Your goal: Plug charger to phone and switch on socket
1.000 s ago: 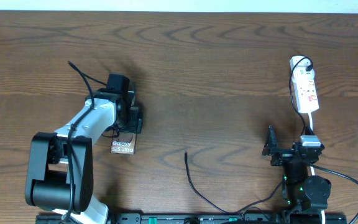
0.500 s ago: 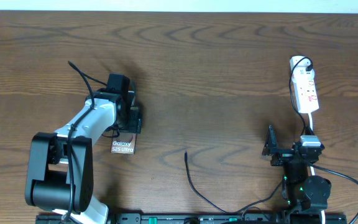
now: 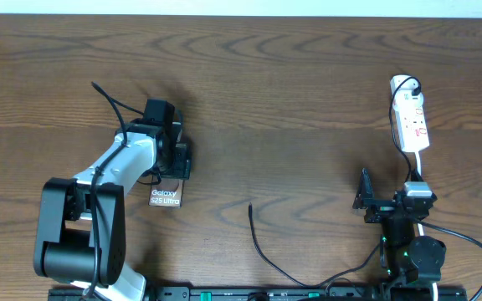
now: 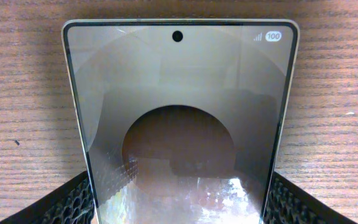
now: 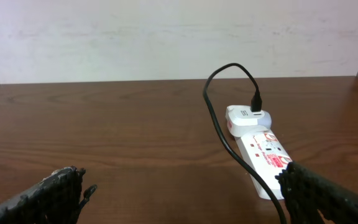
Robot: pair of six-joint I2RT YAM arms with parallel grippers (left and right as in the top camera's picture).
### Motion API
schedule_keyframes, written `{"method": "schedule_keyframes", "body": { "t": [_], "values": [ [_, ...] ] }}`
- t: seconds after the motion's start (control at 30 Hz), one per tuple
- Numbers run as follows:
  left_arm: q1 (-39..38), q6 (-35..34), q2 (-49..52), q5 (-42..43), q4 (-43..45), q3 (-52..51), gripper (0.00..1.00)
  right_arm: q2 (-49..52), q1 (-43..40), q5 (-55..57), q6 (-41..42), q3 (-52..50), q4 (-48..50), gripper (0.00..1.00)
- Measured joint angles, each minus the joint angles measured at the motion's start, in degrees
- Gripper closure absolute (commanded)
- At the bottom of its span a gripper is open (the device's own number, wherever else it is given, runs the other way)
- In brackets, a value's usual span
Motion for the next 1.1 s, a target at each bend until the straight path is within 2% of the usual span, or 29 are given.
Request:
{"method": "schedule_keyframes", "body": {
  "t": [0.37, 0.7, 0.87, 1.1],
  "values": [
    [0.0, 0.0, -0.1, 0.0, -0.4, 0.1, 0.92, 0.0, 0.0, 0.0, 0.0, 0.0, 0.0, 0.01],
    [0.0, 0.0, -1.8, 1.0, -8.8, 4.3, 0.93, 0.0, 0.0, 0.0, 0.0, 0.0, 0.0, 0.01],
    [0.0, 0.0, -5.9, 1.4, -9.1, 5.5, 0.93, 0.0, 0.0, 0.0, 0.0, 0.0, 0.0, 0.01],
    [0.0, 0.0, -5.9, 1.4, -9.0, 5.5, 0.93, 0.0, 0.0, 0.0, 0.0, 0.0, 0.0, 0.01]
  ]
}}
